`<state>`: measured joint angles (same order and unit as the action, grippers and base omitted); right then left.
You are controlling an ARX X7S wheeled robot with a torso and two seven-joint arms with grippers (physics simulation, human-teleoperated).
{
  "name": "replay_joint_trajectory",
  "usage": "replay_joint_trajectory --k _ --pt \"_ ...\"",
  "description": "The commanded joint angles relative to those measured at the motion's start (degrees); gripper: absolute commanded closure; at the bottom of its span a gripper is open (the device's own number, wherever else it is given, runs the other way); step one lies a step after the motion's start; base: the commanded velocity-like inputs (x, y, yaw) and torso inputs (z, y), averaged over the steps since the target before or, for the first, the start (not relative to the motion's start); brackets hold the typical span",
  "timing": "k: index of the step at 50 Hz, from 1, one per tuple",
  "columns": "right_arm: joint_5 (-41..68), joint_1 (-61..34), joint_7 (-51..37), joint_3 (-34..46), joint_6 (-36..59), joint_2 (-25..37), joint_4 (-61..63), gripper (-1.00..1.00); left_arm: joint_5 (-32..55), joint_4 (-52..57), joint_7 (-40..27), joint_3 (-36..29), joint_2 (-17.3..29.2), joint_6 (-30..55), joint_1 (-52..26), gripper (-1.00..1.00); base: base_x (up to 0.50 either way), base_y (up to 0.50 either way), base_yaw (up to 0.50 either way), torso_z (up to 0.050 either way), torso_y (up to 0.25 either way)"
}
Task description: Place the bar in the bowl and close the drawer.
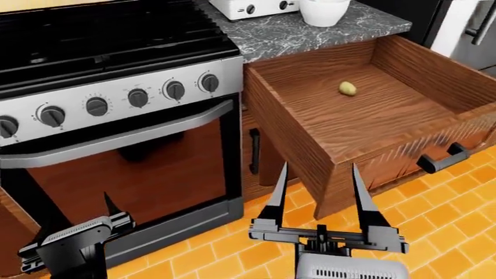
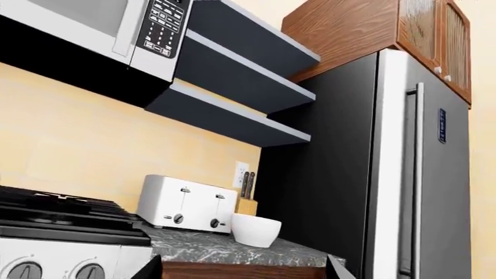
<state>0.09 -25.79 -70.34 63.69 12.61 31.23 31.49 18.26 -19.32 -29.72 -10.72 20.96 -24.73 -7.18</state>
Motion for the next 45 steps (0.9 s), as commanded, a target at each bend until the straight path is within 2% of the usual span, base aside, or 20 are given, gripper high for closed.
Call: replay_joint_trajectory --k 1,45 --pt "0.1 0.3 -0.1 -0.6 -0.8 0.2 -0.4 -1.0 0.1 0.3 0.0 -0.1 0.2 0.1 0.1 -1.0 0.0 0.0 -0.32 0.0 0.0" --pt "0.0 1.6 -0.1 -2.0 -0.7 0.2 -0.5 -1.0 0.0 -0.6 0.3 -1.0 0.1 0.8 -1.4 -1.0 0.0 0.0 -0.33 0.0 0.0"
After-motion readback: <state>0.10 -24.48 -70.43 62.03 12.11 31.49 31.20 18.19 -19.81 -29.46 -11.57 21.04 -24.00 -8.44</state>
